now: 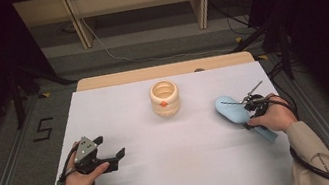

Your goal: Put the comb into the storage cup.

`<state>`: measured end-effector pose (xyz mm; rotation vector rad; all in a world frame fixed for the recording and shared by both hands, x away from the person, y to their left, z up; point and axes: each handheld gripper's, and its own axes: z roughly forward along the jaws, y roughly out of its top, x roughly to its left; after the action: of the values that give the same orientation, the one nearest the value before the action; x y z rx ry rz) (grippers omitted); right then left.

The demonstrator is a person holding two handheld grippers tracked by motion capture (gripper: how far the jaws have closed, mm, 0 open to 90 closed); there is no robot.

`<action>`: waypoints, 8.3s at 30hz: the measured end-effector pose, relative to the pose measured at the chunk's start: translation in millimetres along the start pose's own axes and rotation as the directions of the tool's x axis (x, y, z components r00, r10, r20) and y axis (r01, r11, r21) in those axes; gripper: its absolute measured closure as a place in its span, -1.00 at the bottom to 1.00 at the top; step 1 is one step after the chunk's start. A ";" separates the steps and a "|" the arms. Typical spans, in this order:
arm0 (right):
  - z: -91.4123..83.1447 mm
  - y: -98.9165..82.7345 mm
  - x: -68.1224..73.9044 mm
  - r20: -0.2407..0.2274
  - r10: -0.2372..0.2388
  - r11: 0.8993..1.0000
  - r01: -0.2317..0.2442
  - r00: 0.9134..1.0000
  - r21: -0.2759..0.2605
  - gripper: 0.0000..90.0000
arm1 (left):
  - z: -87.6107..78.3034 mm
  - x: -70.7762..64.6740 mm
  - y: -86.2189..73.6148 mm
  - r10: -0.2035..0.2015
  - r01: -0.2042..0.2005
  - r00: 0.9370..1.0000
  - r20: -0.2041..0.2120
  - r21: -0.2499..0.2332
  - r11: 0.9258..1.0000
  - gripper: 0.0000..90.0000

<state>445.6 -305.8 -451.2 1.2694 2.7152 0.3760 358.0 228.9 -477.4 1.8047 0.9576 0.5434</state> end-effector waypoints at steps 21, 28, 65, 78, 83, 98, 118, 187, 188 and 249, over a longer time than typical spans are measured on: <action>-10.6 -3.5 7.3 0.018 0.020 0.997 -0.018 1.000 -0.081 0.56 | -0.1 -0.2 0.2 -0.005 0.005 1.000 0.003 -0.003 1.000 -0.88; -12.7 -5.0 11.4 0.020 0.026 0.993 -0.024 0.999 -0.116 0.56 | -0.3 -0.3 0.3 -0.007 0.007 1.000 0.001 -0.008 1.000 -0.88; -16.5 -8.7 27.2 0.038 0.060 0.948 -0.045 0.997 -0.315 0.56 | -1.1 -0.2 0.6 -0.004 0.004 1.000 -0.003 -0.008 1.000 -0.88; -21.7 -7.7 30.6 0.042 0.081 0.925 -0.060 0.996 -0.375 0.56 | -1.2 0.0 0.7 -0.006 0.006 1.000 -0.003 -0.009 1.000 -0.88; -22.7 -6.8 32.1 0.042 0.081 0.918 -0.058 0.996 -0.392 0.56 | -1.2 -0.1 0.7 -0.006 0.006 1.000 -0.002 -0.010 1.000 -0.88; -24.7 -5.2 36.5 0.039 0.085 0.896 -0.059 0.996 -0.439 0.56 | -1.9 0.5 1.1 -0.002 0.002 1.000 -0.003 -0.012 1.000 -0.88; -24.8 -1.4 43.6 0.042 0.078 0.881 -0.049 0.996 -0.471 0.56 | -4.9 0.9 4.3 -0.009 0.008 1.000 -0.012 -0.041 0.999 -1.00; -27.1 18.3 81.8 0.050 0.033 0.798 0.004 0.998 -0.602 0.56 | -3.9 0.8 3.0 -0.010 0.009 1.000 -0.011 -0.036 0.999 -1.00; -27.1 18.5 82.4 0.048 0.032 0.798 0.003 0.998 -0.602 0.56 | -3.9 0.8 3.0 -0.010 0.009 1.000 -0.011 -0.036 0.999 -1.00; -23.4 31.1 110.7 0.010 -0.075 0.771 0.065 0.997 -0.634 0.56 | -4.1 1.2 3.1 -0.010 0.010 1.000 -0.009 -0.038 0.999 -1.00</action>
<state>392.6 -205.7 -420.6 0.9530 2.2928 1.1765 356.8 231.5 -473.0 1.7641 0.9561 0.5606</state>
